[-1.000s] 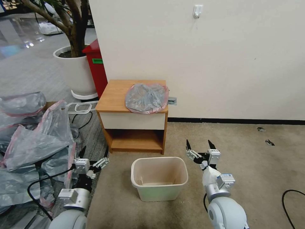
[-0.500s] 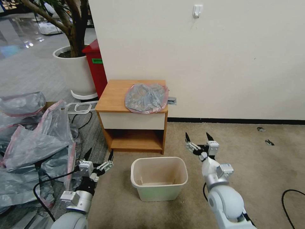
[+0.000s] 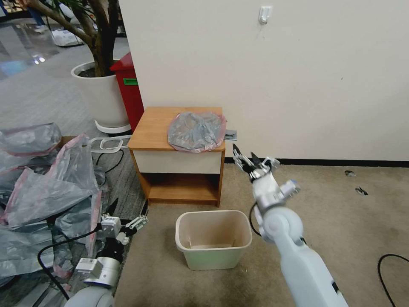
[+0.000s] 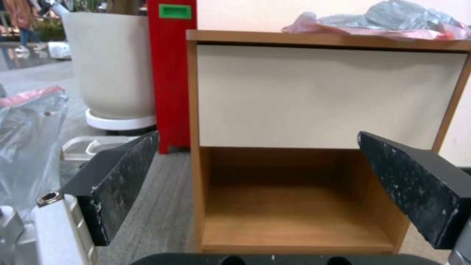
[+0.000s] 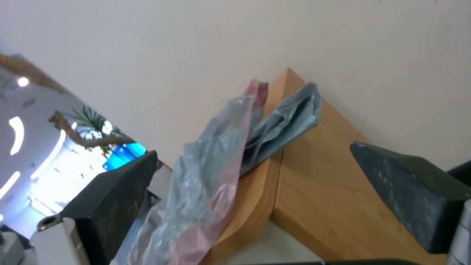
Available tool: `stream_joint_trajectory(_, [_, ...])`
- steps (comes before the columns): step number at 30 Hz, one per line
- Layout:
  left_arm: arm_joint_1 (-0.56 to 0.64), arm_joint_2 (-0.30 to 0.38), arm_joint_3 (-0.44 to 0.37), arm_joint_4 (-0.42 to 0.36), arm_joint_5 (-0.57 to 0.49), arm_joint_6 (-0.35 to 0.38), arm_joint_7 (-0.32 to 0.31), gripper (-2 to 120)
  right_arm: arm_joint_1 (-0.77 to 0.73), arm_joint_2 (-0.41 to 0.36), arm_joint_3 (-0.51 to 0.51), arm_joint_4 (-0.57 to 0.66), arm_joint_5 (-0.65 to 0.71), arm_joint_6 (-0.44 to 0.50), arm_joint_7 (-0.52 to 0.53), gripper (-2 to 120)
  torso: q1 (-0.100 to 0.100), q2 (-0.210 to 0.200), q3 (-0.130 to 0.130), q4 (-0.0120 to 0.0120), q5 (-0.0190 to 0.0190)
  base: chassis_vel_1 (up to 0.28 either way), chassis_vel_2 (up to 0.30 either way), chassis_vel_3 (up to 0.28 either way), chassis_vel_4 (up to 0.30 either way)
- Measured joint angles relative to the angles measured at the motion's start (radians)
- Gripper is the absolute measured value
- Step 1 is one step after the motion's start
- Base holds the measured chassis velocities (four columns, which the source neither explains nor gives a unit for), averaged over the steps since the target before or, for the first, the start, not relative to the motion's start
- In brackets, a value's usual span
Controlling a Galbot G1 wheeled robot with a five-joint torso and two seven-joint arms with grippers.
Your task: Pick up the garbage bag from the table and place it over the trash can.
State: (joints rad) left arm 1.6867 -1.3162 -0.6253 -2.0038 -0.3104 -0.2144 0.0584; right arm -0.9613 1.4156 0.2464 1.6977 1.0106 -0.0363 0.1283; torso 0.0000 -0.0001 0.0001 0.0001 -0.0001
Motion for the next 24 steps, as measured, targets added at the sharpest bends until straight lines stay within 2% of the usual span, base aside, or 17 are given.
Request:
stream_joint_trajectory(8, [0.014, -0.001, -0.018, -0.001, 0.002, -0.006, -0.004, 100, 0.119, 0.049, 0.005, -0.168, 0.130, 0.014, 0.001, 100, 0.000, 0.000, 0.000, -0.0001, 0.0000, 0.000, 0.000, 0.000, 0.000])
stream_joint_trajectory(20, [0.014, -0.011, -0.012, 0.007, 0.015, -0.006, -0.007, 100, 0.200, 0.081, 0.023, -0.276, 0.159, 0.027, -0.012, 99, 0.000, 0.000, 0.000, -0.0002, 0.0000, 0.000, 0.000, 0.000, 0.000])
stream_joint_trajectory(23, [0.015, -0.012, -0.012, 0.008, 0.016, -0.007, -0.011, 100, 0.210, 0.089, 0.025, -0.295, 0.156, 0.030, -0.016, 88, 0.000, 0.000, 0.000, -0.0002, 0.0000, 0.000, 0.000, 0.000, 0.000])
stream_joint_trajectory(24, [0.015, -0.012, -0.012, 0.008, 0.016, -0.007, -0.011, 100, 0.210, 0.089, 0.025, -0.295, 0.156, 0.030, -0.016, 88, 0.000, 0.000, 0.000, -0.0002, 0.0000, 0.000, 0.000, 0.000, 0.000])
